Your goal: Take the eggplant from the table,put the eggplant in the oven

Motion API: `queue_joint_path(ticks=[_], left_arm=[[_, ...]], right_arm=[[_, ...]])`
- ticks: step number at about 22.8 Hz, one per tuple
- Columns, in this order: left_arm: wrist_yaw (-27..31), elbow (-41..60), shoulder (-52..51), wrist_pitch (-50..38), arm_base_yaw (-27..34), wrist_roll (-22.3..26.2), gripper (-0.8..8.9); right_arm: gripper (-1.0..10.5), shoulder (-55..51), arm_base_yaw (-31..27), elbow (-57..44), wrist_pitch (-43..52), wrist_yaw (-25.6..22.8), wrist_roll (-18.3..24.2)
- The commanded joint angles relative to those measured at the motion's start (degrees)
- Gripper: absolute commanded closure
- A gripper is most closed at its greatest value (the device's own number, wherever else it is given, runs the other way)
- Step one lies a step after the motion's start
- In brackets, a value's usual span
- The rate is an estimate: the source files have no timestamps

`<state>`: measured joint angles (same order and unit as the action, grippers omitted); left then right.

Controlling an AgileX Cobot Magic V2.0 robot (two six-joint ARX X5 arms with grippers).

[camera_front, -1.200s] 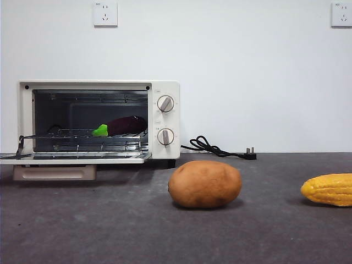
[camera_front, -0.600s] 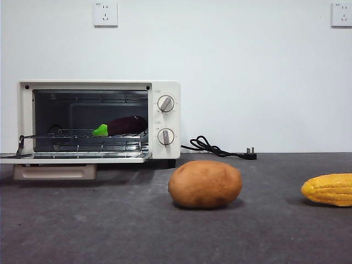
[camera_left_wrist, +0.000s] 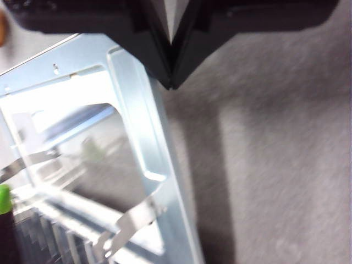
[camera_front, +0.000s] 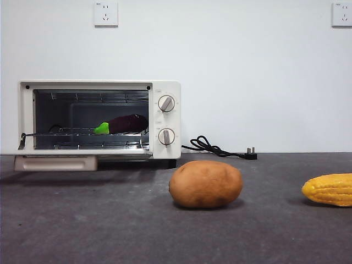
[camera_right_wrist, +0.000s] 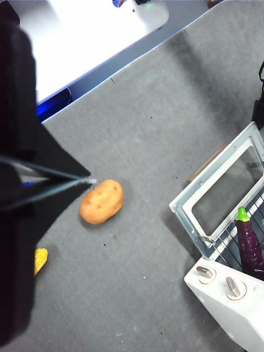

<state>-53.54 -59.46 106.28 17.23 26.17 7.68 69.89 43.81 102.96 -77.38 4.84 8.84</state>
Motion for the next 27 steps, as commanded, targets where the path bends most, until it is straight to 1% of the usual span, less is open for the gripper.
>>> queue_joint_path(ticks=[1, 6, 10, 13, 15, 23, 27], left_arm=[[-5.84, 0.33, 0.31, -0.63, -0.42, -0.7, 8.2], [-8.35, -0.39, -0.07, -0.83, 0.39, -1.42, 8.19], [-8.81, -1.42, -0.52, -1.05, 0.44, -2.34, 8.19], [-11.91, -2.51, -0.81, -2.21, 0.42, -3.82, 8.19], [-12.92, -3.58, -0.94, -2.32, 0.37, -4.39, 8.19], [-12.83, -9.55, -1.2, -2.36, -0.28, -5.18, 8.19], [-10.25, -12.83, -1.2, -2.6, -0.98, -5.18, 8.19]], right_arm=[[9.6, 0.02, 0.02, -0.04, -0.72, -0.02, 0.24], [9.6, 0.02, 0.02, -0.04, -0.72, -0.02, 0.24], [9.6, 0.02, 0.02, -0.04, -0.72, -0.02, 0.24], [9.6, 0.02, 0.02, -0.04, -0.72, 0.0, 0.24], [9.6, 0.02, 0.02, -0.04, -0.72, 0.0, 0.24], [9.6, 0.02, 0.02, -0.04, -0.79, 0.0, 0.24], [9.6, 0.02, 0.02, -0.04, -1.07, 0.02, 0.22]])
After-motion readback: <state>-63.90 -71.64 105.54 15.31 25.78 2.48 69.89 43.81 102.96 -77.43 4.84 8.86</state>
